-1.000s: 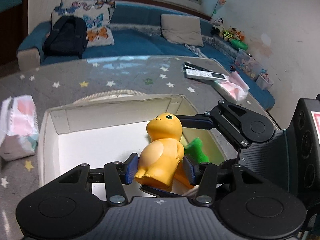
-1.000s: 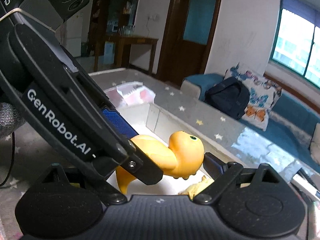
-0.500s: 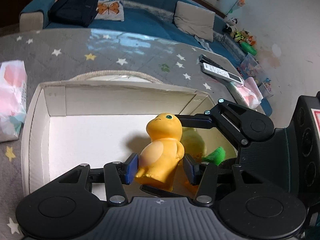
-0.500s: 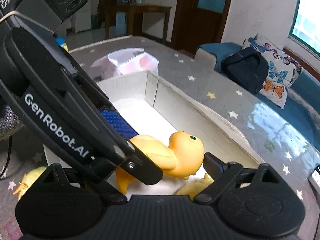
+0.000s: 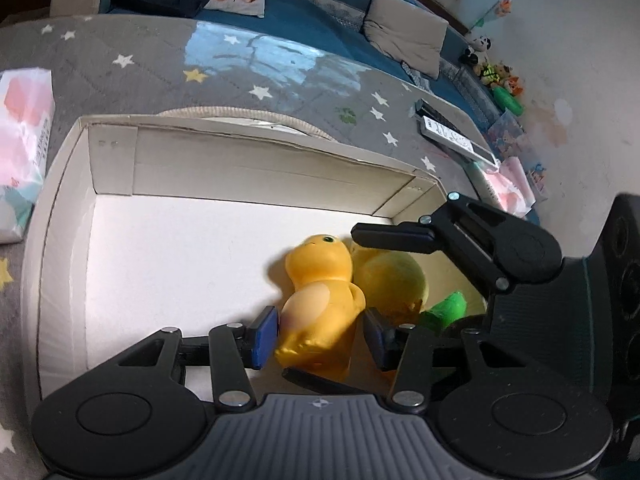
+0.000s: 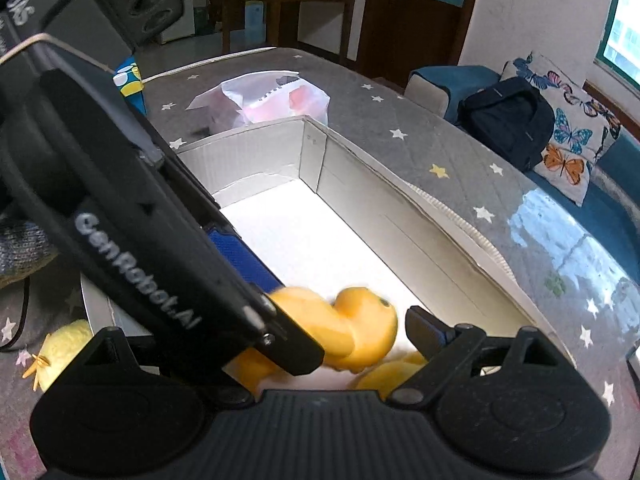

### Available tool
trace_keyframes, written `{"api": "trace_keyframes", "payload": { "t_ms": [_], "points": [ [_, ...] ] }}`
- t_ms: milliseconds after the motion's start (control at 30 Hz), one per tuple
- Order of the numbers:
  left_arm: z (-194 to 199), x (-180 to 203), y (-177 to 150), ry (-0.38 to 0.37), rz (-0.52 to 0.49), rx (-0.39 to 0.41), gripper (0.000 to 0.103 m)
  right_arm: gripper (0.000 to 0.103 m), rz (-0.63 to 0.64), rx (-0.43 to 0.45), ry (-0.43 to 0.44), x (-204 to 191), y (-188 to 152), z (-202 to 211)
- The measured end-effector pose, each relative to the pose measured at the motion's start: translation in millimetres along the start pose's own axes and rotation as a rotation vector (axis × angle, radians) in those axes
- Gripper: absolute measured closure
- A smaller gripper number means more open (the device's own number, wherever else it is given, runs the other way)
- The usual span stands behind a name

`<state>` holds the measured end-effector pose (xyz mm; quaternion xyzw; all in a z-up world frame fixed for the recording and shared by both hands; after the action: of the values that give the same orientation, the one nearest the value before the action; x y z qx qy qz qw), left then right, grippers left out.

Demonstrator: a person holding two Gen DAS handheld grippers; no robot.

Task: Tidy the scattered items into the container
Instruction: 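Carry the orange duck with the left tool into the box and release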

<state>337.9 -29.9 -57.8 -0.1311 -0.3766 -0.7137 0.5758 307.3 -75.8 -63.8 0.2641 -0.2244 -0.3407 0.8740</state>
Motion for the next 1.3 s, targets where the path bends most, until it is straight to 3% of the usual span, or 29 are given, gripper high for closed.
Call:
{"api": "trace_keyframes", "payload": {
  "t_ms": [600, 1300],
  "points": [
    [25.5, 9.7, -3.2, 0.031, 0.002, 0.080, 0.054, 0.009, 0.004, 0.033, -0.042, -3.0, -2.7, 11.4],
    [78.7, 60.2, -47.7, 0.069, -0.138, 0.186, 0.055, 0.009, -0.087, 0.199, -0.114, -22.1, -10.6, 94.0]
  ]
}}
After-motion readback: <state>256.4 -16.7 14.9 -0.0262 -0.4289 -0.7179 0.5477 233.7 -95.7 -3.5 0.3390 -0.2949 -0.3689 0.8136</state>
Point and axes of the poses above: each gripper's, at about its wrist camera, not at the fingertips, and z roughly against the way its jaws point, x to its right, y to its top, the point moved 8 cm from there along -z, roughly the way its jaws point, and after that the axes turned 10 degrees about -y, right-handed, at the moved point
